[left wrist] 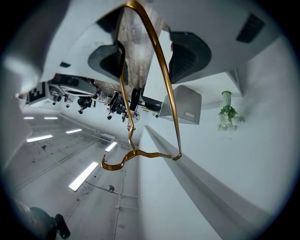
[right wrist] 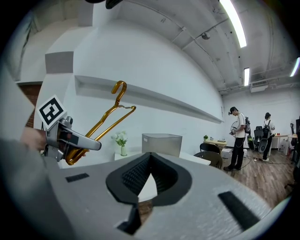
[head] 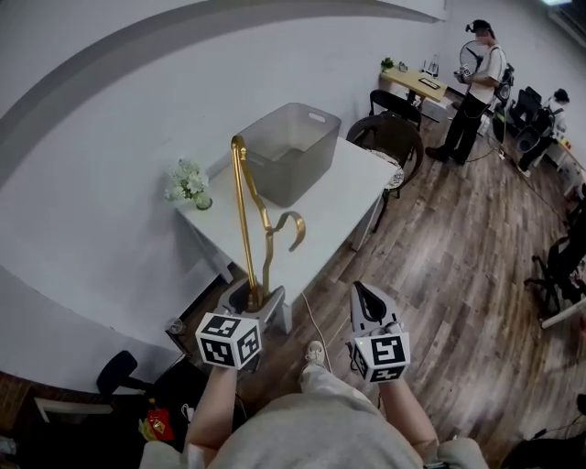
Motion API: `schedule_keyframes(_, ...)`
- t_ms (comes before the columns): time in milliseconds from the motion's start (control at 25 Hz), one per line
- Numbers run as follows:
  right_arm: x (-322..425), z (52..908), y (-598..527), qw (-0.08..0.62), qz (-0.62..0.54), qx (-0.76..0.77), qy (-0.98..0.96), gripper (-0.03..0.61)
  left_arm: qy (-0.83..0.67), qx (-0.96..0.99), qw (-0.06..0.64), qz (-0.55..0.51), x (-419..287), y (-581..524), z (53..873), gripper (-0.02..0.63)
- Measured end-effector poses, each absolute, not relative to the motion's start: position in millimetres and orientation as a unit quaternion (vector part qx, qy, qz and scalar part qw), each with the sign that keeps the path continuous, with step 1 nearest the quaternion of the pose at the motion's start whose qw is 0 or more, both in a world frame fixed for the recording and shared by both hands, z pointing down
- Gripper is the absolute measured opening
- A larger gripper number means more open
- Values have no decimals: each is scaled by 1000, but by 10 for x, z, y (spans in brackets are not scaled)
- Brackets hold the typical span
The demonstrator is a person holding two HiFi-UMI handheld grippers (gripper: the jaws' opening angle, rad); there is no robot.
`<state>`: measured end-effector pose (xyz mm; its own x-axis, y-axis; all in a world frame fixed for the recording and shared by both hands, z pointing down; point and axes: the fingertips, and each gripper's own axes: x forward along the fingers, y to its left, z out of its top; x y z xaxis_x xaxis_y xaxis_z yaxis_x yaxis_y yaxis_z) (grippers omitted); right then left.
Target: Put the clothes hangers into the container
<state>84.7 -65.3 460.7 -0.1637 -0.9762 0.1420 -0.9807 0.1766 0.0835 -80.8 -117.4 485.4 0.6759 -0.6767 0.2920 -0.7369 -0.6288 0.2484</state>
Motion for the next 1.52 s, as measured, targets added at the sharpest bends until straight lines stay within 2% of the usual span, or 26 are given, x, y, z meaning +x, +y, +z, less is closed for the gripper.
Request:
schedule_keyframes(840,1597,4475,-2533,87,12,607,-790,3,-406,891,178,99,-24,-3267,4631,268)
schedule_keyframes(1520,1783,4505,-3130,90,16,568,-818,3,-398,888,169,158,382,-4314,4556,270)
